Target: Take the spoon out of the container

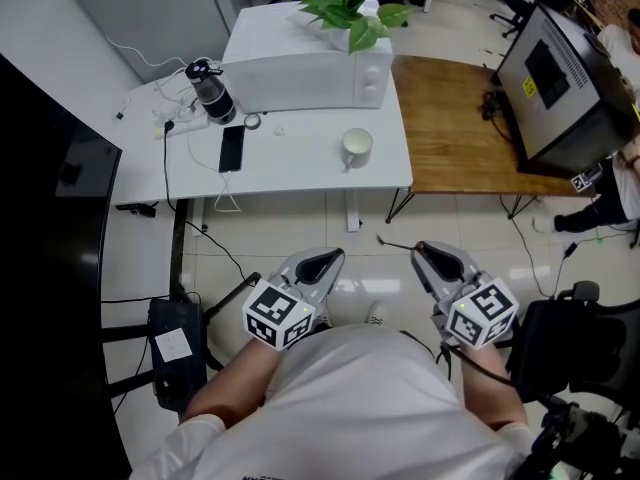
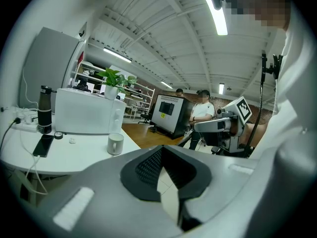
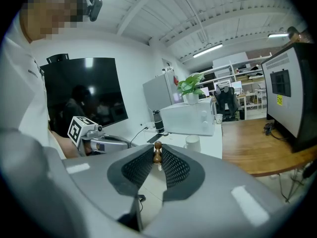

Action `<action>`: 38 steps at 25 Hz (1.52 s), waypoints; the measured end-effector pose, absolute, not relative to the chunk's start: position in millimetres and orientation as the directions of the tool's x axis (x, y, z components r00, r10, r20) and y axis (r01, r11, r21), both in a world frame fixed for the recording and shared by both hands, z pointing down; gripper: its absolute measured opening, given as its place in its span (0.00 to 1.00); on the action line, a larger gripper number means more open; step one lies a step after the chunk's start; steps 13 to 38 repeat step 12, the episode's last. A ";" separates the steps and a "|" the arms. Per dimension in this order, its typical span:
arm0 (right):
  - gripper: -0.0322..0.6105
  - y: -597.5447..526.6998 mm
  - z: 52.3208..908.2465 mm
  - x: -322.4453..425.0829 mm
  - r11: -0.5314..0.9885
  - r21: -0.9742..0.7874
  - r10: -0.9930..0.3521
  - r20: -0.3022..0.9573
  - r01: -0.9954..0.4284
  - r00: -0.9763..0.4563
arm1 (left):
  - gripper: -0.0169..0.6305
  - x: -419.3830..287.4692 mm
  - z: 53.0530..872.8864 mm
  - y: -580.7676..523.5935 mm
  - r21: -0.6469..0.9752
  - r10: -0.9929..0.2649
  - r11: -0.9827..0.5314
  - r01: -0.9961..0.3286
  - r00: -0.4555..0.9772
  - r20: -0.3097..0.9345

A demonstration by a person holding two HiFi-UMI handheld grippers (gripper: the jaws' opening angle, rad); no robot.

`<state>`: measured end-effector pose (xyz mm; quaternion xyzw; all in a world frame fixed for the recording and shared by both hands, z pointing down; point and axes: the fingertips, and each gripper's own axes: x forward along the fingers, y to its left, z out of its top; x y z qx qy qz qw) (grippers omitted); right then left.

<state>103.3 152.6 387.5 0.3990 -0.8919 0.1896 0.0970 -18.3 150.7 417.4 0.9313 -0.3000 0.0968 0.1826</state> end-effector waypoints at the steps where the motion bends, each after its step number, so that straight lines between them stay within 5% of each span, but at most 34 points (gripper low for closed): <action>1: 0.14 152.6 388.0 103.4 0.609 -0.260 -0.675 0.325 -0.749 -0.662 | 0.03 -18.4 417.4 150.3 0.282 -0.524 -0.753 -0.594 0.801 0.289; 38: 0.14 150.3 388.5 103.2 0.611 -0.260 -0.673 0.328 -0.748 -0.663 | 0.03 -18.0 417.9 147.1 0.283 -0.524 -0.752 -0.596 0.800 0.294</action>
